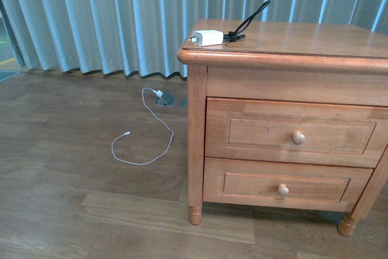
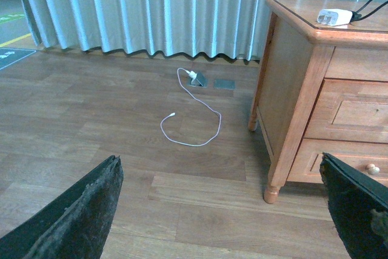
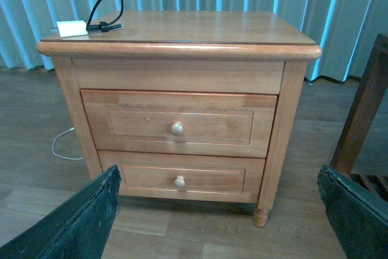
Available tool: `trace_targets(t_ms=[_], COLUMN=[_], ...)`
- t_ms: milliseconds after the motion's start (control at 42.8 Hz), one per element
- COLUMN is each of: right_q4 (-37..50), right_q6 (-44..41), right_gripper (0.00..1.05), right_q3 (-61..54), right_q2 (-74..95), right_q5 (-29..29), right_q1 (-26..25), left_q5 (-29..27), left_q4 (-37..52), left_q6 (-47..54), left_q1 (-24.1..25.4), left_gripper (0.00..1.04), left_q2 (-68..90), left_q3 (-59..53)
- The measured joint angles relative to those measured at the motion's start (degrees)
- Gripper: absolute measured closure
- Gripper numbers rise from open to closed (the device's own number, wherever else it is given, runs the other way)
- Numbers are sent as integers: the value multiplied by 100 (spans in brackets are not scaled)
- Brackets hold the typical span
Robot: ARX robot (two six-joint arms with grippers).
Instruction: Put charger into drawer
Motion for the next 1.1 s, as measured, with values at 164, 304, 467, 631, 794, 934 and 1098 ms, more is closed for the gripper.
trace_targets(t_ms=[164,304,467,631,794,934,1098], right_q4=[0,0,0,-52,2240,3943,4892], right_q6=[0,0,0,-304,-597,-776,-935], right_gripper=[8,8,8,8,8,8,8], right_q3=[0,0,0,282,756,1362,2214], right_q2=[0,0,0,1021,4002,6336,8360], right_q5=[2,2,2,-780,-422,-120,188], right_q1=[0,0,0,-87,463,835,1056], left_q5=[0,0,2,11,7,4,7], left_q4=[0,0,0,0,0,0,0], left_q6=[0,0,0,0,0,0,0], left_q1=[0,0,0,0,0,0,0], left_gripper=[6,6,6,6,6,6,6], left_q2=[0,0,0,0,0,0,0], left_q3=[0,0,0,0,0,0,0])
